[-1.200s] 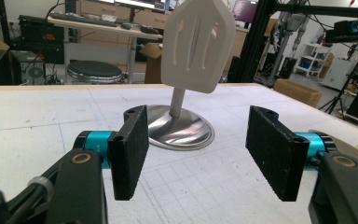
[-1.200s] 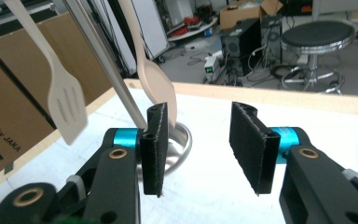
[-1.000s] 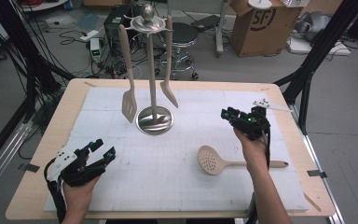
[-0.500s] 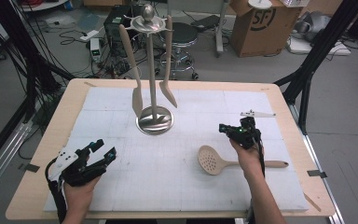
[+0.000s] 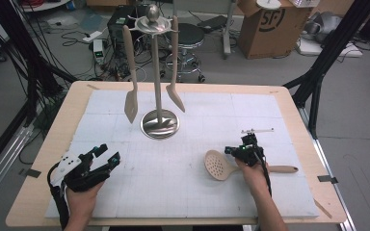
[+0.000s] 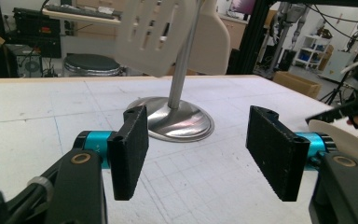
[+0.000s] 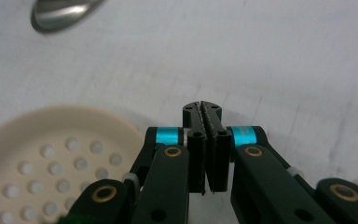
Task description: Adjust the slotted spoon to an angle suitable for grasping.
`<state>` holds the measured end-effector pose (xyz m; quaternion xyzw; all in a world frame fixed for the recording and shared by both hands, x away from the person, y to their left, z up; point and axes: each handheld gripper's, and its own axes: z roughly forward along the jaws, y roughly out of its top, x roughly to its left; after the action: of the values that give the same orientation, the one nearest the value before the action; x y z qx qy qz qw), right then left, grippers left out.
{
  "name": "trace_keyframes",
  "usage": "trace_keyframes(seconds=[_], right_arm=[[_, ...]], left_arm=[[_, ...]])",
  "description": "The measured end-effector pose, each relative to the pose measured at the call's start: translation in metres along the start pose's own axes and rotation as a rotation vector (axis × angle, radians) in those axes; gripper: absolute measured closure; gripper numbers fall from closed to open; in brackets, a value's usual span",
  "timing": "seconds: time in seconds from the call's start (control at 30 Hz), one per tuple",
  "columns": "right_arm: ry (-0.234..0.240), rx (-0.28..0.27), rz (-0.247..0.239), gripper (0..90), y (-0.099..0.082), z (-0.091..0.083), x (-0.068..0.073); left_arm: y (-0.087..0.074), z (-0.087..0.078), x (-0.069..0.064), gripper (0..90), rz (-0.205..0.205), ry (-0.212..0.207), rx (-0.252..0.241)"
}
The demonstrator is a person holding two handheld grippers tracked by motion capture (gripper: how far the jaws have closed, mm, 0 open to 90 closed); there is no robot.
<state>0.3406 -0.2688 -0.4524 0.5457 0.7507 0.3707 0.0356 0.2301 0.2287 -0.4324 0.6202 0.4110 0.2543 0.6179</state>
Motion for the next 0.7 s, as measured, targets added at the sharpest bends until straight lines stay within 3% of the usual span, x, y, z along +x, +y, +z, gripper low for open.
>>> trace_keyframes(seconds=[0.1, 0.27, 0.4, 0.7], right_arm=[[0.009, 0.008, 0.015, 89.3, -0.006, 0.0, 0.001], [0.019, 0.019, 0.001, 89.4, -0.012, -0.003, 0.006], [0.05, 0.035, 0.003, 89.4, -0.015, -0.005, 0.006], [0.098, 0.058, -0.055, 89.3, -0.027, -0.009, 0.019]], left_arm=[[0.0, 0.001, -0.001, 39.5, 0.006, 0.0, 0.004], [0.0, 0.0, 0.0, 39.5, 0.002, 0.001, 0.004], [0.0, 0.001, -0.001, 39.5, 0.006, 0.001, 0.005], [0.0, 0.001, -0.002, 39.5, 0.01, 0.0, 0.007]])
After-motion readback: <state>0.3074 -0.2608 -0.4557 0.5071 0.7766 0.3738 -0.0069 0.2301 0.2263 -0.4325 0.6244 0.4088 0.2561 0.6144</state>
